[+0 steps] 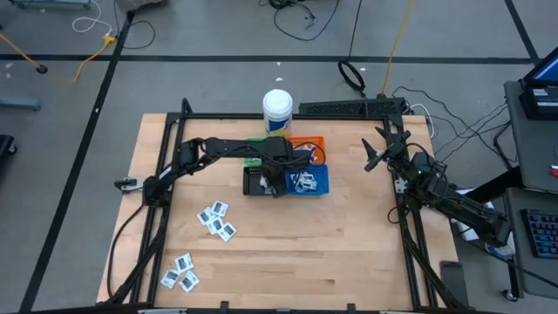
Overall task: Pick & Place First Aid Supplies
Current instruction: Put the black towelette pack into the black basket
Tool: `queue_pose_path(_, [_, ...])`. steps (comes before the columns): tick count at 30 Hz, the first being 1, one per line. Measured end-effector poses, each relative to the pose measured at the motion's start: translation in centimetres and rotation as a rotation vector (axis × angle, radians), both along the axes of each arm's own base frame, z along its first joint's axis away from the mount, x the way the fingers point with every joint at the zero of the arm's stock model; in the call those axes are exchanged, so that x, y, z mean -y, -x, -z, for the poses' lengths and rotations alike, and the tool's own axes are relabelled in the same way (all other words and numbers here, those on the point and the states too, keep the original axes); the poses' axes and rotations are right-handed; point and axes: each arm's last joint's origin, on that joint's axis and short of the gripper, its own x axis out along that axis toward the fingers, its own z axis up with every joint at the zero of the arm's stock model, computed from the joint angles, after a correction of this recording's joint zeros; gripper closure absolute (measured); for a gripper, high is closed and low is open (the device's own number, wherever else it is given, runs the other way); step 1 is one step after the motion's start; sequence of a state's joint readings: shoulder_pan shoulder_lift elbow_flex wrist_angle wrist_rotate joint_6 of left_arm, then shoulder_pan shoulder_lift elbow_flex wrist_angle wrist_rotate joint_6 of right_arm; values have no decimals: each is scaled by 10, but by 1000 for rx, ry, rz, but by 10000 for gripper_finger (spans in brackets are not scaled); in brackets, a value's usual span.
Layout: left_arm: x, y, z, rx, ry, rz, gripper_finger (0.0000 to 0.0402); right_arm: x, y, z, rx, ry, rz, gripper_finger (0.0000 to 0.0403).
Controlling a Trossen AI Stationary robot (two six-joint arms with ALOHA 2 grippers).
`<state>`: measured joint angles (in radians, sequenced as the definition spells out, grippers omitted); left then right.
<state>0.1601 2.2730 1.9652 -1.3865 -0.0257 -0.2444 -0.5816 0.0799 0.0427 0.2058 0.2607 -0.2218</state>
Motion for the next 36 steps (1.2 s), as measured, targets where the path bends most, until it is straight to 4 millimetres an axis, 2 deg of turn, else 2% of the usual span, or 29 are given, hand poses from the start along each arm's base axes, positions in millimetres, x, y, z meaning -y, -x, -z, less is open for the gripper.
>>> queue_pose_path(7, [-1, 0, 0, 3, 23, -18, 228, 0, 0, 0, 0, 0, 0, 124])
queue_pose_path(14, [-3, 2, 0, 1, 107, -72, 177, 0, 0, 0, 0, 0, 0, 124])
queue_pose_path(22, [-17, 19, -28, -7, 94, -216, 165, 0, 0, 0, 0, 0, 0, 124])
queue_pose_path(32, [-14, 34, -69, 93, 55, -318, 165, 0, 0, 0, 0, 0, 0, 124])
queue_pose_path(36, [-8, 50, -72, 111, 27, -365, 165, 0, 0, 0, 0, 0, 0, 124])
